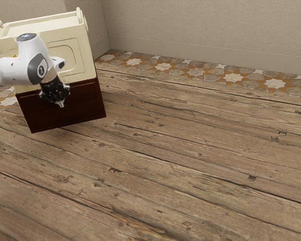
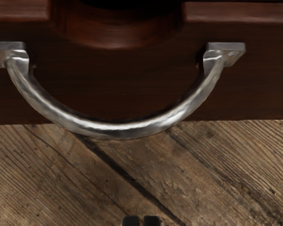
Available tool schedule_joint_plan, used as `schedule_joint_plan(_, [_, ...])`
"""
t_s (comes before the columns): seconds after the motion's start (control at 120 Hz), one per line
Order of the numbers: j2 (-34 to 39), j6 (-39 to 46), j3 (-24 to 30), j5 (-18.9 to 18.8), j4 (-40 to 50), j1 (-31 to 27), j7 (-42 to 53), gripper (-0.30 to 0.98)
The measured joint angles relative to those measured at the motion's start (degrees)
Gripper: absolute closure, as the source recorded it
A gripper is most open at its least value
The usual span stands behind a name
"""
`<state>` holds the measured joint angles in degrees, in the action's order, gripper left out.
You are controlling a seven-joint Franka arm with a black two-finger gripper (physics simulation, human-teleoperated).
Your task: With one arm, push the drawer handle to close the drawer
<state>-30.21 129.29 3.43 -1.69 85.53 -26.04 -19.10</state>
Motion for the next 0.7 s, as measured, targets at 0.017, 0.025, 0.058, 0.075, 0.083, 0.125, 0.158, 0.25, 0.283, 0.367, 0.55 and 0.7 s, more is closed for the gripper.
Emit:
schedule_joint_plan(0.017, [1.2, 0.6, 0.0, 0.6, 2.3, 0.3, 0.0, 0.79])
schedule_joint_plan(0.025, [2.0, 0.9, 0.0, 1.0, 3.7, 0.5, 0.0, 0.79])
schedule_joint_plan(0.058, [5.1, 2.2, 0.0, 2.6, 8.9, 1.6, 0.1, 0.79])
schedule_joint_plan(0.075, [6.7, 2.9, -0.1, 3.5, 11.4, 2.2, 0.1, 0.79])
schedule_joint_plan(0.083, [7.5, 3.3, -0.1, 3.9, 12.7, 2.7, 0.1, 0.79])
schedule_joint_plan(0.125, [13.2, 4.8, -0.8, 6.5, 20.2, 5.8, 0.0, 0.79])
schedule_joint_plan(0.158, [18.3, 5.7, -2.0, 8.6, 26.1, 9.2, -0.1, 0.79])
schedule_joint_plan(0.25, [30.5, 4.9, -3.5, 13.3, 35.9, 18.1, -0.2, 0.77])
schedule_joint_plan(0.283, [33.6, 3.5, -3.7, 14.4, 37.0, 21.1, -0.2, 0.72])
schedule_joint_plan(0.367, [39.3, -0.6, -3.8, 16.0, 37.8, 26.9, -0.2, 0.53])
schedule_joint_plan(0.55, [45.3, -9.3, -4.6, 7.1, 32.8, 34.7, -0.3, 0.22])
schedule_joint_plan(0.7, [48.2, -16.4, -5.0, 3.8, 32.7, 35.2, -0.3, 0.11])
